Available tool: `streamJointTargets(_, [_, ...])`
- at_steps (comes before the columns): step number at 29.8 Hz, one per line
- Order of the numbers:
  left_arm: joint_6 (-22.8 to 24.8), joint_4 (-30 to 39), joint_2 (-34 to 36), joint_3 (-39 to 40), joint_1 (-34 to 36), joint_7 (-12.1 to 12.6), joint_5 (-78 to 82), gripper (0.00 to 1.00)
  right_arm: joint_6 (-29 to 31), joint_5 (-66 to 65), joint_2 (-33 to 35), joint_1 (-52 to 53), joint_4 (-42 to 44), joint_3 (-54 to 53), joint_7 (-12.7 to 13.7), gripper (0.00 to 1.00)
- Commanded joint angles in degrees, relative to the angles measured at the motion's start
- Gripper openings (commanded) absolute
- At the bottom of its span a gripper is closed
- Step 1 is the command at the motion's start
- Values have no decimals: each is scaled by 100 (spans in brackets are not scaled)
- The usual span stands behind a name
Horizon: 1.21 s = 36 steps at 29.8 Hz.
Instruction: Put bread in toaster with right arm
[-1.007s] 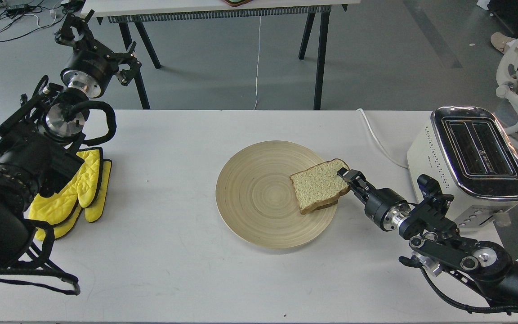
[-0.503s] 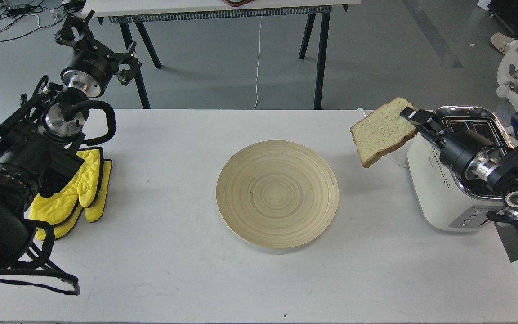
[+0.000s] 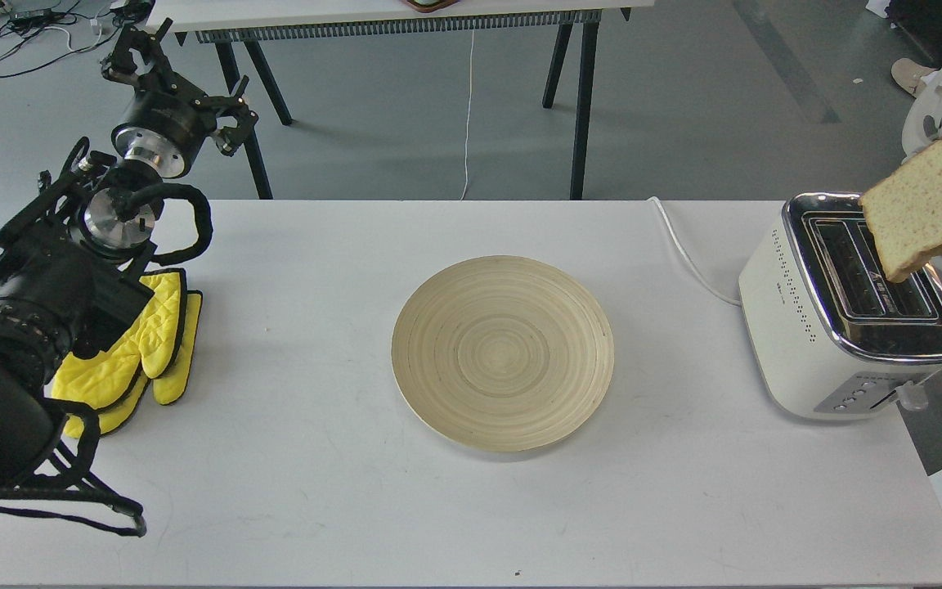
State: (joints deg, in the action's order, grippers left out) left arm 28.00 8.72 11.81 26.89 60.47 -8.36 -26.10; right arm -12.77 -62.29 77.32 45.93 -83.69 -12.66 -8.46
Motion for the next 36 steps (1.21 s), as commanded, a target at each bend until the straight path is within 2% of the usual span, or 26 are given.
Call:
streamJointTargets(1, [0, 7, -3, 0, 0, 1, -9, 100, -15, -12, -120, -23, 10, 115, 2, 2])
streamJointTargets(12, [0, 7, -3, 0, 0, 9, 0, 100, -41, -38, -630, -49, 72, 264, 116, 2])
streamJointTargets(14, [0, 7, 6, 0, 0, 9, 0, 100, -41, -38, -665, -49, 124, 317, 126, 5])
streamJointTargets(20, [0, -2, -3, 0, 0, 9, 0, 100, -50, 32, -797, -23, 133, 308, 108, 45])
streamJointTargets(23, [0, 7, -3, 0, 0, 1, 0, 100, -50, 59, -797, -5, 98, 150, 99, 75])
streamJointTargets(24, [0, 7, -3, 0, 0, 1, 0, 100, -58, 76, -797, -5, 90, 72, 90, 93])
streamJointTargets(25, [0, 7, -3, 0, 0, 1, 0, 100, -67, 137, -806, -5, 81, -25, 82, 97])
streamJointTargets(30, [0, 7, -12, 0, 0, 9, 0, 100, -15, 1382, -1033, 21, 98, -657, 55, 99])
streamJointTargets(36, [0, -2, -12, 0, 0, 9, 0, 100, 12, 3132, -1850, 21, 492, -1861, 64, 100])
